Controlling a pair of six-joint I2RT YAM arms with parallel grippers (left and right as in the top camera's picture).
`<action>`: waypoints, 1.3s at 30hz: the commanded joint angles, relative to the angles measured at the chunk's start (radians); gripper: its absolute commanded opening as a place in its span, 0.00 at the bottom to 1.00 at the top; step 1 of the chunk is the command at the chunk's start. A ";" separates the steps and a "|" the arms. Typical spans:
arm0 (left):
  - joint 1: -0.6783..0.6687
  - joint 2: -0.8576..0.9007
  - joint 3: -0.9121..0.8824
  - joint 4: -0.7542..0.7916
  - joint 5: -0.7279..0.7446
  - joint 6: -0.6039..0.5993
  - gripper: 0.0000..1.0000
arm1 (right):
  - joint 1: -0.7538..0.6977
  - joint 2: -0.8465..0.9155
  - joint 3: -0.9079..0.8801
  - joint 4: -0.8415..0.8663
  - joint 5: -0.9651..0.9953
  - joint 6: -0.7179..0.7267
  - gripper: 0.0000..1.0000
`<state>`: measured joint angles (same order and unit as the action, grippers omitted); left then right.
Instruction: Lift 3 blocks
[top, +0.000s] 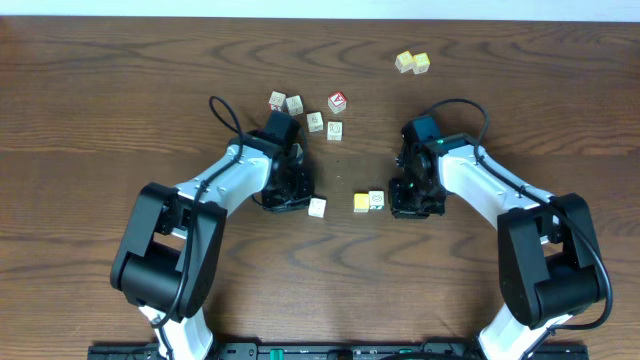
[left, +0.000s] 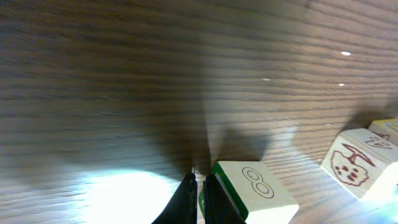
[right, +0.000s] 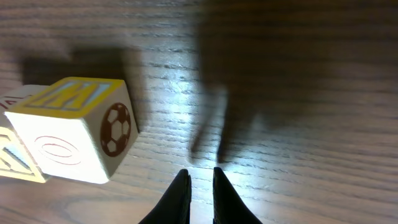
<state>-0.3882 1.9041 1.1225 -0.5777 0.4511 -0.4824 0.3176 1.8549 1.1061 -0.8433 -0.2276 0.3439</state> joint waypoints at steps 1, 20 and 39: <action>-0.031 0.011 -0.004 0.018 0.013 -0.071 0.08 | 0.016 -0.004 0.019 0.005 0.005 0.027 0.11; 0.074 -0.096 0.015 -0.113 0.008 -0.003 0.07 | 0.023 -0.004 0.018 -0.006 0.010 0.022 0.11; -0.095 -0.081 -0.074 0.046 -0.027 -0.132 0.07 | 0.023 -0.004 0.018 -0.013 0.014 0.022 0.11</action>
<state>-0.4679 1.8065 1.0550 -0.5579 0.4583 -0.5983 0.3267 1.8549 1.1061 -0.8547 -0.2253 0.3561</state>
